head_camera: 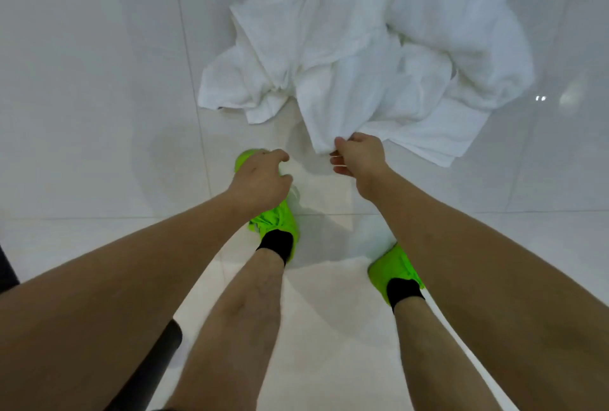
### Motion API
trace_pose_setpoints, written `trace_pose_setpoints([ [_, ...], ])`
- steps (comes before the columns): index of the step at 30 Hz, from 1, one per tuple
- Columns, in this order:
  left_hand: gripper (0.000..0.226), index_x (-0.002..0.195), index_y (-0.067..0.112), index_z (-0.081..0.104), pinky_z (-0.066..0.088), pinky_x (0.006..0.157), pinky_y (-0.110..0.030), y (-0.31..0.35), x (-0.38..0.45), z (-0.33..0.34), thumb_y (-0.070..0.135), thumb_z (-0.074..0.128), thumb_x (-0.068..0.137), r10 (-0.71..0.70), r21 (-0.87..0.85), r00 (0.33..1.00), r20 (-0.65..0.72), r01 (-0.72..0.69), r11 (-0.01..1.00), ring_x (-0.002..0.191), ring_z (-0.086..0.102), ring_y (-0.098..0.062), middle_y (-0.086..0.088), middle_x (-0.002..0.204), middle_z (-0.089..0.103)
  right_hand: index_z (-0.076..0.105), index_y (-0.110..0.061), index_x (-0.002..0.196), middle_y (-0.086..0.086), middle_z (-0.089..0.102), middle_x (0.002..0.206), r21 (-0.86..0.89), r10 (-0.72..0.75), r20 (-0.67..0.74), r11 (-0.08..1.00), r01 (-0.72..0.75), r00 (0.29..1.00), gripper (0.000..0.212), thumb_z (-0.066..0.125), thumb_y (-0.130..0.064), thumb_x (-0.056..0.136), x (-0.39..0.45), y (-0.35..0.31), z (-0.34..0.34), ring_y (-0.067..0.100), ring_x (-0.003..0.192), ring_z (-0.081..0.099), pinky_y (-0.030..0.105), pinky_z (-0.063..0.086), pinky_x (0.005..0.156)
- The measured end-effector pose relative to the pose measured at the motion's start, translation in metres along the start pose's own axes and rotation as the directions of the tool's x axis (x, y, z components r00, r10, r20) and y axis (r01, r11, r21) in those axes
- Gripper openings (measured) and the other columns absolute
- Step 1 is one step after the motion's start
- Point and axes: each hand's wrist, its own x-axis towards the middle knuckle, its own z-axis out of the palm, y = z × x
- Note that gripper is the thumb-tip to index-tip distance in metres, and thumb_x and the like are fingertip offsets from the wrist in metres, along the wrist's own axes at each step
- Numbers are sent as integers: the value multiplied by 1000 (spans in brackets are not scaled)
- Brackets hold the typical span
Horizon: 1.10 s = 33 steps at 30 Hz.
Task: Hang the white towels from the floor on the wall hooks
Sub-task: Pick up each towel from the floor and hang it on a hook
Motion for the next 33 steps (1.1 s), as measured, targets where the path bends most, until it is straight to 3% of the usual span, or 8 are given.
trace_pose_setpoints([
  [5,64,149,20,32,35,100,-34,89,-73,-78,18,58,91,206,111,976,-64,-198,974,127,43,-32,-15,142,41,57,-10,73,12,65,79,132,-86,59,988,77,995,20,56,-10,93,-104,-66,-61,24,70,65,33,59,67],
  [10,63,147,23,38,41,99,-40,204,-166,-153,15,61,89,419,248,896,-146,-377,892,122,47,-32,-9,140,47,62,-6,81,11,70,80,199,-243,81,954,223,967,11,58,-9,91,-232,-144,-147,23,71,70,33,60,69],
  [14,28,115,18,67,46,76,-32,308,-256,-199,15,59,88,505,245,843,-188,-457,855,98,60,-26,-5,105,68,67,-2,97,13,74,89,180,-337,102,931,316,936,13,58,-11,92,-343,-184,-233,24,77,73,31,59,63],
  [18,19,85,19,69,38,58,-25,416,-352,-232,34,58,88,559,296,798,-226,-490,820,77,57,-19,5,72,62,68,-4,96,9,73,82,168,-451,23,881,442,892,19,58,-19,95,-446,-204,-326,20,73,71,33,60,67],
  [22,39,57,16,52,31,51,-26,525,-448,-246,30,48,93,651,356,669,-359,-546,758,67,52,-24,-1,56,52,71,-6,98,5,74,84,217,-644,-37,742,635,764,33,59,-37,95,-539,-211,-426,21,79,72,35,61,72],
  [25,48,52,15,53,43,51,-28,603,-517,-244,38,51,94,688,261,584,-431,-649,715,62,59,-23,-3,56,56,70,-12,104,1,75,94,216,-784,-48,598,772,620,40,71,-47,85,-599,-205,-497,17,87,73,31,59,71],
  [28,41,60,11,63,55,64,-34,666,-573,-229,38,59,91,751,181,527,-397,-758,627,63,64,-21,-3,62,62,66,-15,112,3,75,99,114,-856,-137,487,866,499,40,80,-34,80,-644,-188,-557,16,91,73,32,60,74],
  [33,34,59,15,56,37,54,-26,739,-630,-202,34,57,88,853,277,373,-365,-831,482,61,48,-16,2,61,51,70,-4,91,10,72,84,-11,-802,-456,437,899,384,13,66,-16,89,-681,-163,-642,18,76,66,34,57,75],
])
